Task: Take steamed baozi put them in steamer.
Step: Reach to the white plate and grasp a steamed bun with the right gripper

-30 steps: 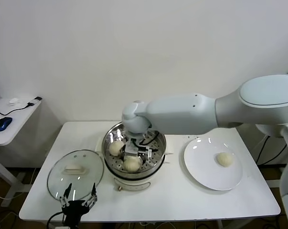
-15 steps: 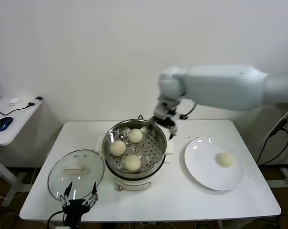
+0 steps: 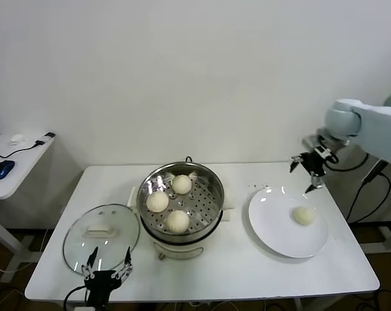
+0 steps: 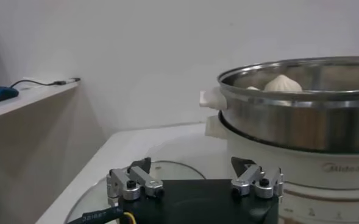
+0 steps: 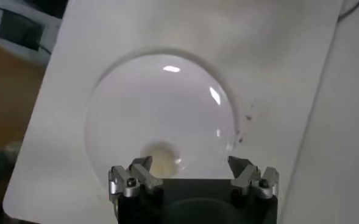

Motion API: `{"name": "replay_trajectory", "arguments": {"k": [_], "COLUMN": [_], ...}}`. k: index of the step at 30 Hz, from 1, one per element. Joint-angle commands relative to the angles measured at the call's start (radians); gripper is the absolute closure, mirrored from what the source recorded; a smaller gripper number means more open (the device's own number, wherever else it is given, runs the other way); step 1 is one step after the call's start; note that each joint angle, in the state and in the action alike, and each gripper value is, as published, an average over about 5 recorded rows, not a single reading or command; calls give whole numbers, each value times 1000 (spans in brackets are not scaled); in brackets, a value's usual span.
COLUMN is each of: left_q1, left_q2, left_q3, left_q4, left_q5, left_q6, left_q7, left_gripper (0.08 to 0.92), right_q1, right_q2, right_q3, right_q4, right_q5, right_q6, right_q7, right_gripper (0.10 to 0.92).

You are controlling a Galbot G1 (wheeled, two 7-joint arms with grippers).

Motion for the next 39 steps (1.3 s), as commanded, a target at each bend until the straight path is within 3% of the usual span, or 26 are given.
{"name": "replay_trajectory", "arguments": {"k": [1,28,39], "left_q1": [-3,23,20], "left_q2": [1,-16,-17], "left_q3": [3,-6,-5], "left_q4": [2,-4,-7], "left_q5": [0,12,14], "left_q6": [-3,-10,-7], "left_q7": [-1,0,4], "left_gripper": [177,177,177], "right_q1": [-331,-507,-475], "right_q2": [-83,87,89], "right_q3": [237,396,381], "right_q4": [-171,-288,-270], "right_q5": [-117,-199,-211], "right_q6": [-46,-75,-81], "right_q7": [16,71,73], "right_gripper": [203,205,302]}}
